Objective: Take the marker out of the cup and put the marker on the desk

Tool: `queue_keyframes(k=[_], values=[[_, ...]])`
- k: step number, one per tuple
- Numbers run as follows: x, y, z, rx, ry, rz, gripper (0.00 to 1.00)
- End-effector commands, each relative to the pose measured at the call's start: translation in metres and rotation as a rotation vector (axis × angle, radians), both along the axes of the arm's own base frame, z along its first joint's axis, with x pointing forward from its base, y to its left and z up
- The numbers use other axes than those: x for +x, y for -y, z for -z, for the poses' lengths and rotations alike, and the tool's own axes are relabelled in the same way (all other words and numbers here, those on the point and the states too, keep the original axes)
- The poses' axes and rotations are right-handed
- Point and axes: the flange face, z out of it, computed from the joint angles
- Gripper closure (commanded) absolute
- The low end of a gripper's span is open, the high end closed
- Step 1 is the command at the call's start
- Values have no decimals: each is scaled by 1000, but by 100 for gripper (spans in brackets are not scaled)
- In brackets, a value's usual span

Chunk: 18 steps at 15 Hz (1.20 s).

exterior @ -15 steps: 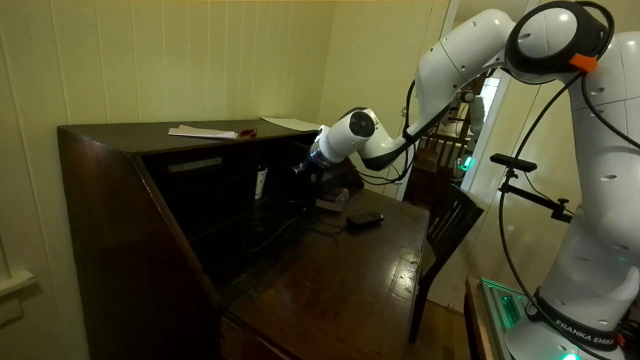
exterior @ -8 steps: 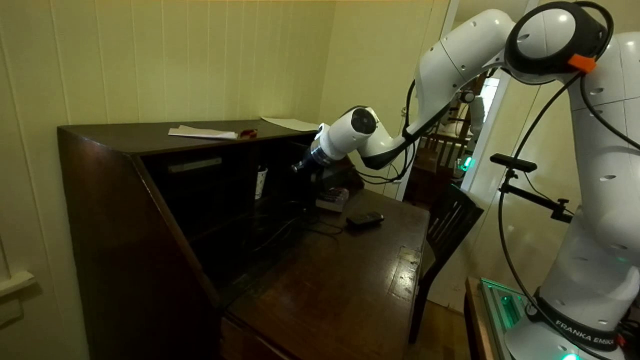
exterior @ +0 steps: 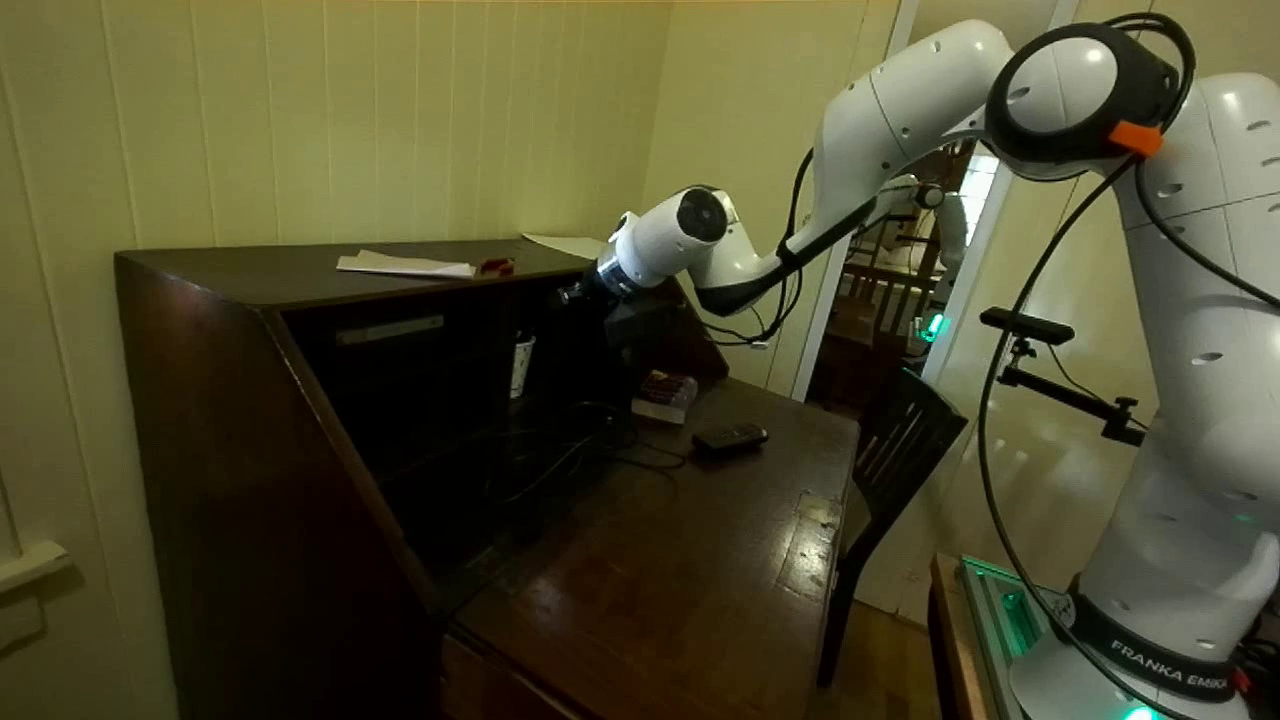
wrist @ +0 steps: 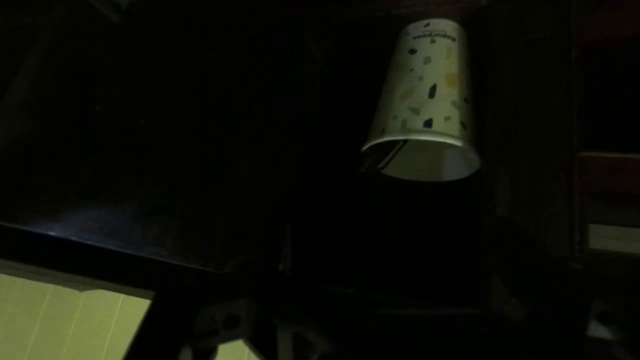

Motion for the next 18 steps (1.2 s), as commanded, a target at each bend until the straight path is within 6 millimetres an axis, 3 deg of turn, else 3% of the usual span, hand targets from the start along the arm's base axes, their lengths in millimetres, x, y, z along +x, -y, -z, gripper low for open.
queue_keyframes(k=[1,4,11,18], values=[[31,13,11,-7,-12,32,0],[50,20,21,-18,-40,59,0],[86,16,39,-55,-106,58,0],[86,29,49,-101,-119,33,0]])
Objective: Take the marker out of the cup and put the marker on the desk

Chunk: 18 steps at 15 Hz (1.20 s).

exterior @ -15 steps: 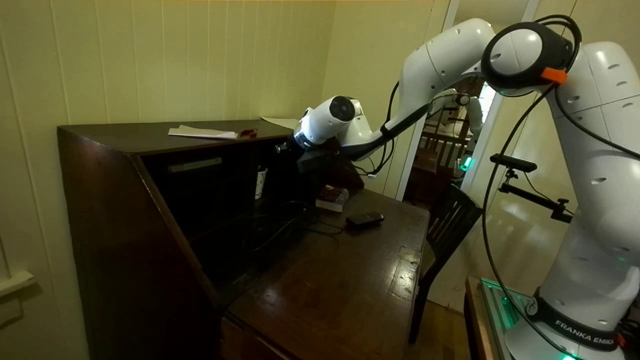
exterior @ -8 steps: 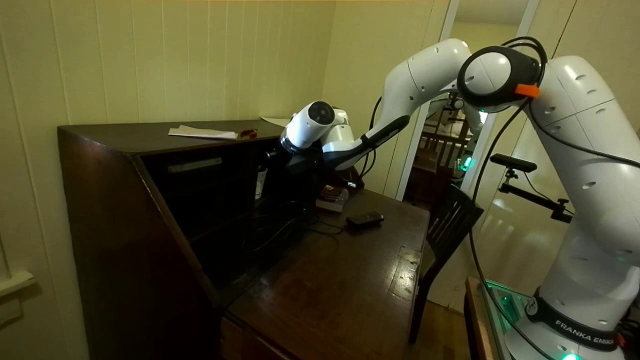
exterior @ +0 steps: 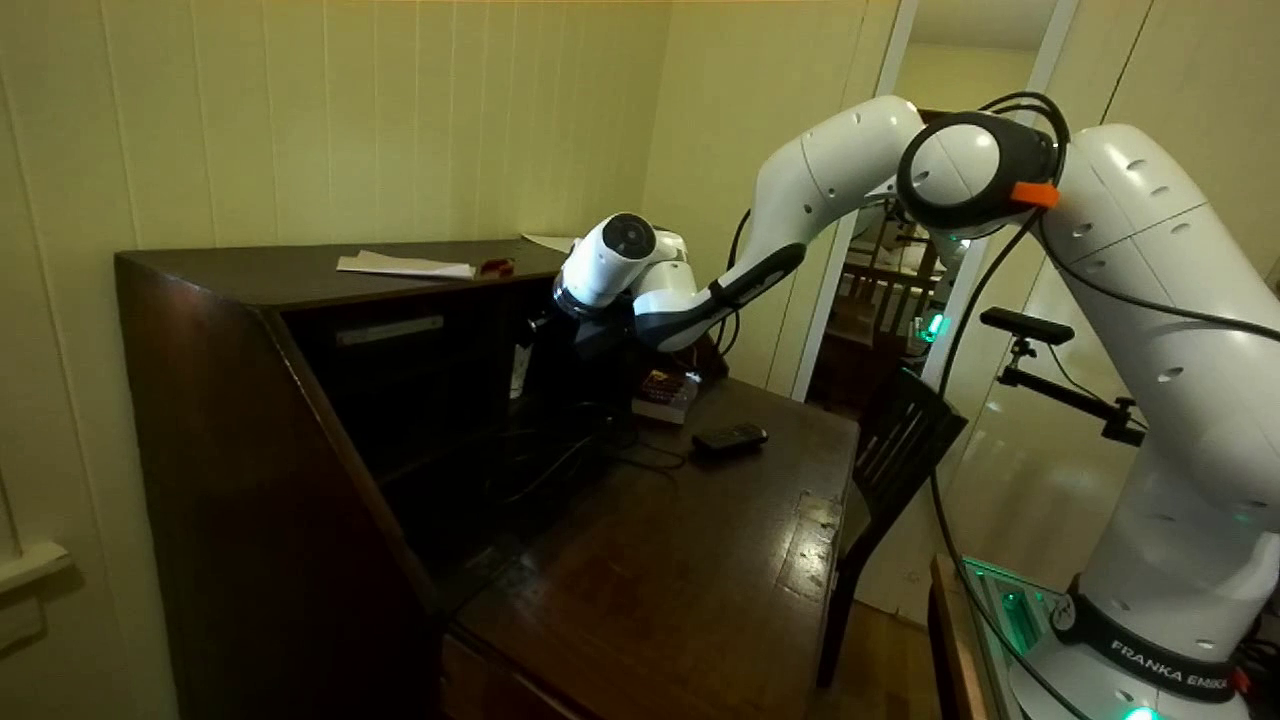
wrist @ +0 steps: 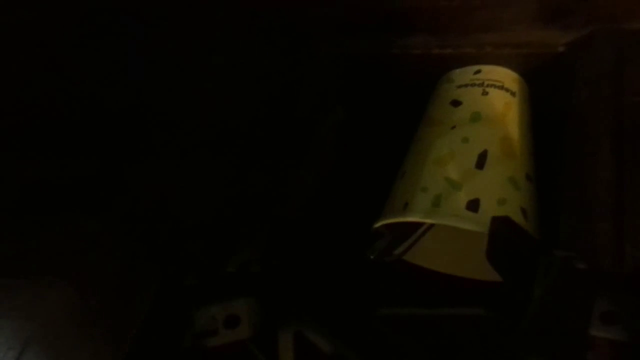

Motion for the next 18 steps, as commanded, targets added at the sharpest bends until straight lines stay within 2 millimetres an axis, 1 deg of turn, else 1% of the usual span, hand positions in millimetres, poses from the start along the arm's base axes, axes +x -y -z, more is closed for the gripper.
queue_keyframes(k=[1,5,8,10,13,18], values=[[12,13,-6,-39,52,-17,0],[10,23,-16,-52,115,-26,0],[10,29,-23,-25,172,39,0],[4,25,-19,3,161,50,0],[-1,20,-22,33,191,87,0],[-13,21,-4,74,191,160,0]])
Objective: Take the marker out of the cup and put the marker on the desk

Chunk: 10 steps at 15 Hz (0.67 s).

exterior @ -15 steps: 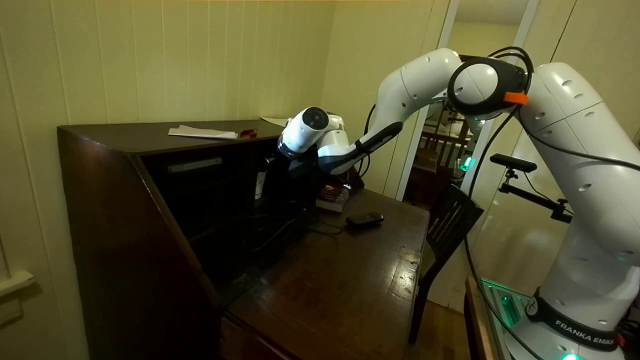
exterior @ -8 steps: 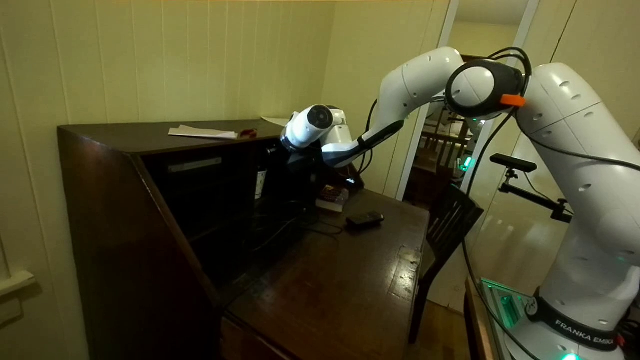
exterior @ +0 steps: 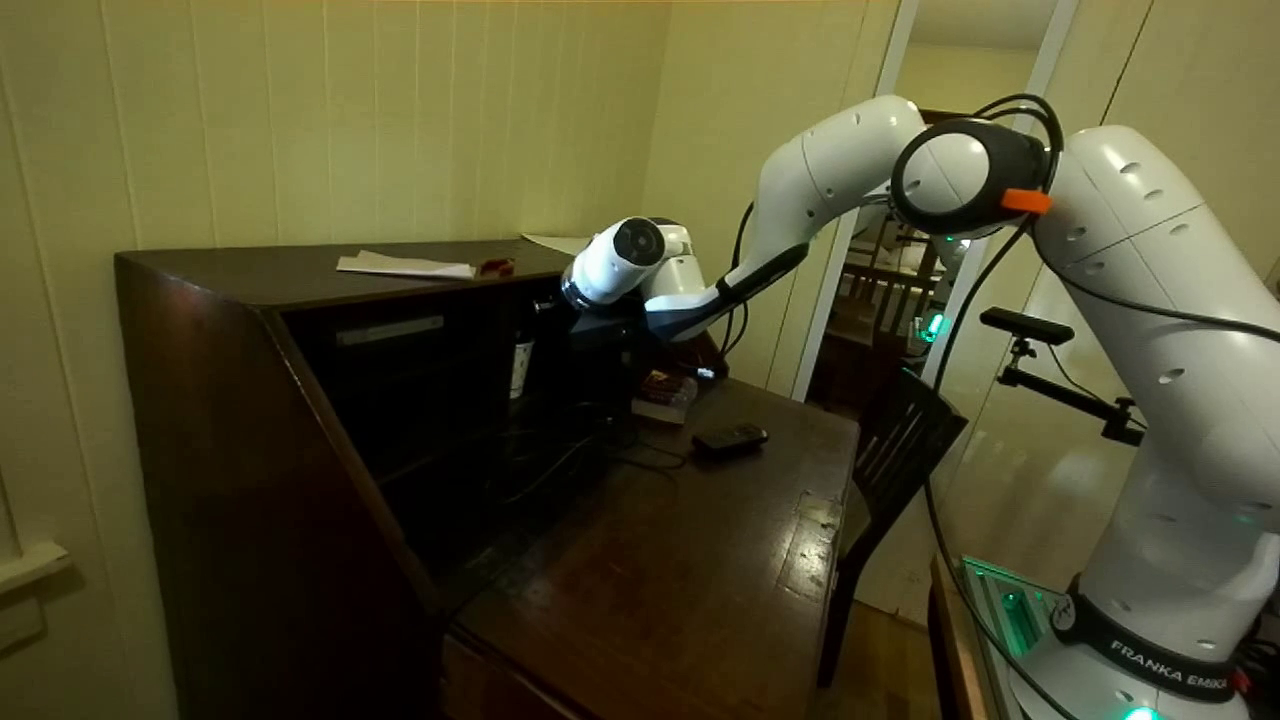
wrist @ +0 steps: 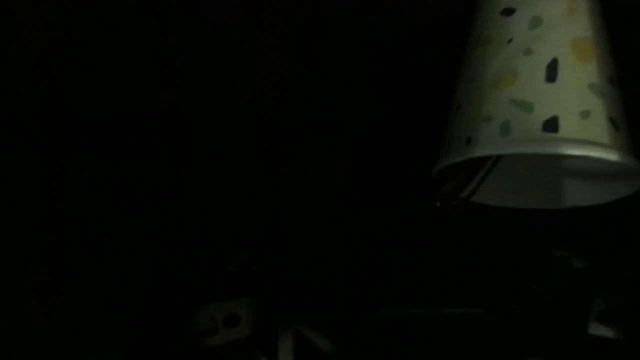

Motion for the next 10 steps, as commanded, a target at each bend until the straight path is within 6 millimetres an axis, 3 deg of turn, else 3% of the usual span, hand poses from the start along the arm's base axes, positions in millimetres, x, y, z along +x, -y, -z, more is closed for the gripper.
queue_keyframes(k=[1,4,7,8,10], values=[[-14,-2,8,15,7,54,0],[-17,-1,20,57,4,46,0],[-17,-7,11,67,23,24,0],[-11,-3,19,58,5,37,0],[-11,-4,17,63,5,16,0]])
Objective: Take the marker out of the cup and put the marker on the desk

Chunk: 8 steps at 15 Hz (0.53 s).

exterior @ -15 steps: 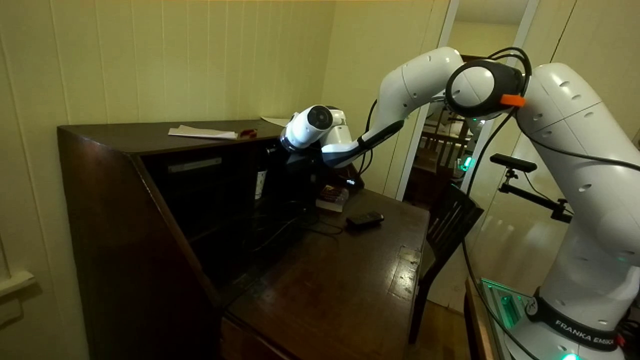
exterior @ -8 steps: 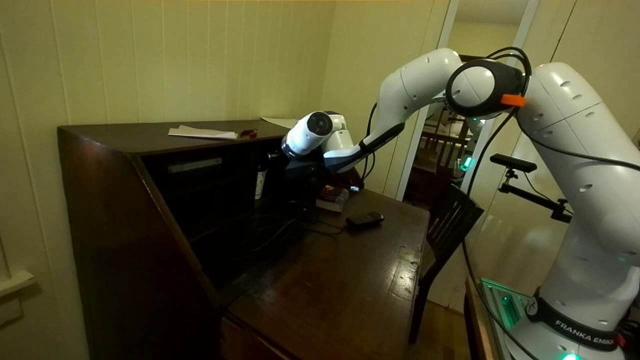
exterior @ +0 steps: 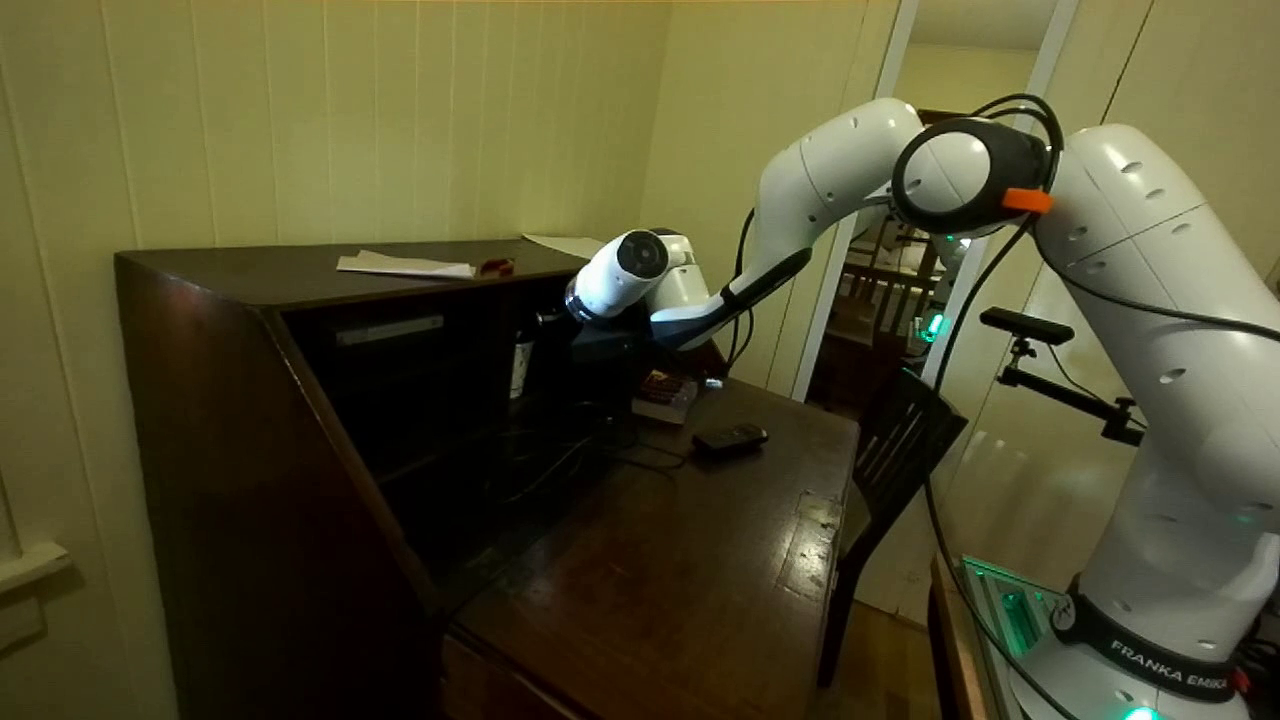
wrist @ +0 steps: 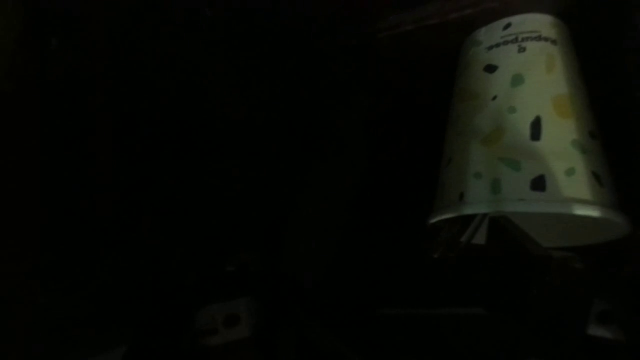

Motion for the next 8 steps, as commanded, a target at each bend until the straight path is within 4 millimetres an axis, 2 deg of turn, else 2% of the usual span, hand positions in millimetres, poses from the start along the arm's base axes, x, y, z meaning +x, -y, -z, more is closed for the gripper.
queue_keyframes(k=[1,6,8], values=[[0,-1,-6,7,8,-16,0],[4,-6,-24,12,53,-29,0],[8,-5,-20,15,44,-24,0]])
